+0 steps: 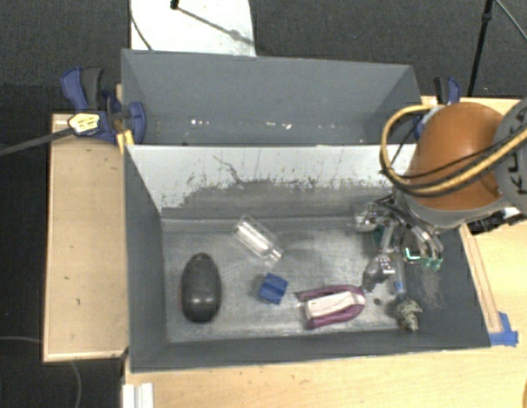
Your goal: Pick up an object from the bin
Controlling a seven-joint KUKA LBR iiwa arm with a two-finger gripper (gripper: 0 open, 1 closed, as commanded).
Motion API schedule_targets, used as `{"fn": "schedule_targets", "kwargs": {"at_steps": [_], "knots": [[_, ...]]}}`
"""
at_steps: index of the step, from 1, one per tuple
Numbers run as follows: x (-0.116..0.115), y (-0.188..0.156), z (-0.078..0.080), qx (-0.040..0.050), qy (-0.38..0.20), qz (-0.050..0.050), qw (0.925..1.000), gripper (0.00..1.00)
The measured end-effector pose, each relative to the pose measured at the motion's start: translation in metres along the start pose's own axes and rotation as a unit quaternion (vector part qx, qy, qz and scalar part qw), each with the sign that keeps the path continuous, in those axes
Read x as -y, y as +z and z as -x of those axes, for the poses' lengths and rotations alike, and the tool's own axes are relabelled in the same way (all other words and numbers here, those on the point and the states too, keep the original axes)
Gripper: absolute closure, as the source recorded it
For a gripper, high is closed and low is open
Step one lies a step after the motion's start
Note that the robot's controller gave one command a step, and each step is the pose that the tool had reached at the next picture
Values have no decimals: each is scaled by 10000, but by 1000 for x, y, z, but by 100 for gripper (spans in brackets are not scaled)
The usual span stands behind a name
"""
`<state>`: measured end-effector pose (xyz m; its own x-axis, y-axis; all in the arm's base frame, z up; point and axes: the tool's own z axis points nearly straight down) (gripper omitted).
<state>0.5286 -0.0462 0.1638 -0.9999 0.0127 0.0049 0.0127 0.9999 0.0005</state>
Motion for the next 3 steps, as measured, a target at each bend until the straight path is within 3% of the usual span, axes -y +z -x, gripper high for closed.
{"fn": "schedule_targets", "kwargs": {"at_steps": [1, 2, 3], "knots": [[-23, 64, -44, 0, 754, 4, 9972, 0], [-33, 92, -48, 47, 984, 1, 9951, 0], [-33, 90, -45, 87, 965, 3, 9953, 100]]}}
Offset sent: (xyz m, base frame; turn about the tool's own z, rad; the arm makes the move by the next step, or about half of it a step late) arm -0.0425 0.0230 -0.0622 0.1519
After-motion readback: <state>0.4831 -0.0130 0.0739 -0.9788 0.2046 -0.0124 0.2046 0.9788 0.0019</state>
